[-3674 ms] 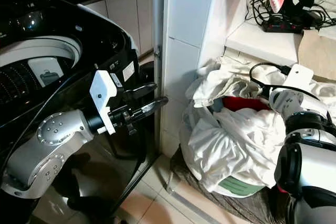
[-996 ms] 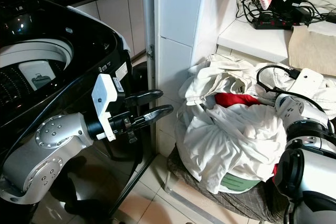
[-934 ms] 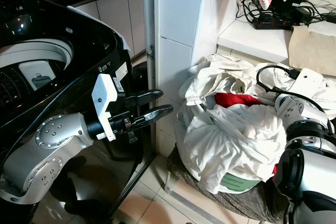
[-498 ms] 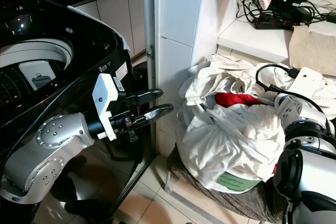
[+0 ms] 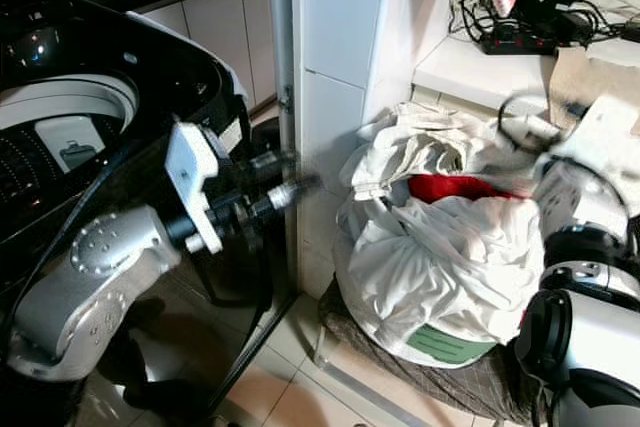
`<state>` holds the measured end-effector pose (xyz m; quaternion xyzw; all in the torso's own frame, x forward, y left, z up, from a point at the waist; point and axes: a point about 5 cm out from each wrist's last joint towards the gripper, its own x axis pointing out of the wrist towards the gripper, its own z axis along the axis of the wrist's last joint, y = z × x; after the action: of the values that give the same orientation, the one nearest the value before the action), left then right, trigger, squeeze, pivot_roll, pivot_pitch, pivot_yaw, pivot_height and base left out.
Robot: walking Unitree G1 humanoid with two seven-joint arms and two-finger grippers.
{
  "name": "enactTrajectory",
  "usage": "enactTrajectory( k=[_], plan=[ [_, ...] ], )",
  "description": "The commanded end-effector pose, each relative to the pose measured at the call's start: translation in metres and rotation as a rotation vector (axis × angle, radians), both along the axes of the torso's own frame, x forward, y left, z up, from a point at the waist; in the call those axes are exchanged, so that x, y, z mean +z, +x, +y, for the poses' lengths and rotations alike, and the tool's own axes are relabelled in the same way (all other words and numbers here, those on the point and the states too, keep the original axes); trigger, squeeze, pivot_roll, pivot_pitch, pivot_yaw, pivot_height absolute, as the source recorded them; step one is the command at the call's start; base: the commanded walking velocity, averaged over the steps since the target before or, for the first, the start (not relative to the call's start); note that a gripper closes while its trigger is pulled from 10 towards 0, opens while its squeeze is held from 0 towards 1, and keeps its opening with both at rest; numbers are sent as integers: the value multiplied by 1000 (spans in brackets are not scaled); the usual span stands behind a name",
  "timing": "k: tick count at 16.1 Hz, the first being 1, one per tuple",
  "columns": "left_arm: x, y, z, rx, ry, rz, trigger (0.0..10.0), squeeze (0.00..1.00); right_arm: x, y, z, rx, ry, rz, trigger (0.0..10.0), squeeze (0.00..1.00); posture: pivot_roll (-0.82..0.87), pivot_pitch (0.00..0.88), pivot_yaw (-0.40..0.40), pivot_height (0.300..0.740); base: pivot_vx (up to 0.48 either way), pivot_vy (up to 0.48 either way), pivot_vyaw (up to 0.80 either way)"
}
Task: Clothes washing
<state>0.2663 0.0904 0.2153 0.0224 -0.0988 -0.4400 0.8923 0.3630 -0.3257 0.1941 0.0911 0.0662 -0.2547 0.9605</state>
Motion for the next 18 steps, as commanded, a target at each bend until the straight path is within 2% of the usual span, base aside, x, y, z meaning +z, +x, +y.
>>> enactTrajectory(
  k=[1,2,3,4,5,6,7,8,9,10,11,12,15,17,18],
  plan=[
    [11,10,9,102,-29,-50,10000,0,47,9,15,141,-140,-133,0,0,-21,0,17,740,0,0,0],
    [14,13,12,133,-40,-64,10000,0,57,11,26,230,-166,-151,0,0,-21,0,17,740,0,0,0],
    [22,18,17,198,-59,-101,10000,0,76,10,52,410,-184,-187,0,0,-24,0,15,740,0,0,0],
    [25,20,20,223,-67,-115,10000,0,82,9,62,486,-186,-194,0,0,-26,0,15,740,0,0,0],
    [34,23,23,278,-62,-158,10000,0,102,0,93,695,-191,-229,0,0,-27,0,15,740,0,0,0],
    [37,24,24,299,-57,-173,10000,0,108,-5,104,771,-192,-239,0,0,-27,0,15,740,0,0,0],
    [45,25,24,309,-71,-199,10000,0,126,-18,133,955,-197,-296,0,0,-33,0,16,740,0,0,0],
    [50,24,23,315,-81,-214,10000,0,135,-25,148,1040,-190,-327,0,0,-34,0,15,740,0,0,0],
    [63,22,17,302,-124,-246,10000,0,170,-50,190,1276,-54,-510,0,0,-33,0,10,740,0,0,0],
    [66,21,14,283,-145,-247,10000,0,183,-59,200,1346,23,-588,0,0,-32,0,7,740,0,0,0],
    [68,19,12,264,-169,-235,10000,659,189,-63,204,1389,89,-633,0,0,-29,0,4,740,0,0,0],
    [68,17,11,225,-199,-200,10000,1000,191,-64,206,1431,166,-657,0,0,-24,0,-5,740,0,0,0],
    [65,17,11,260,-179,-198,10000,1000,185,-64,206,1449,253,-623,0,0,-16,0,-21,740,0,0,0],
    [66,13,11,231,-227,-184,10000,1000,179,-64,207,1452,272,-586,0,0,-14,0,-27,740,0,0,0],
    [68,7,9,161,-281,-159,10000,1000,173,-65,208,1463,294,-555,0,0,-15,0,-28,740,0,0,0]
  ],
)
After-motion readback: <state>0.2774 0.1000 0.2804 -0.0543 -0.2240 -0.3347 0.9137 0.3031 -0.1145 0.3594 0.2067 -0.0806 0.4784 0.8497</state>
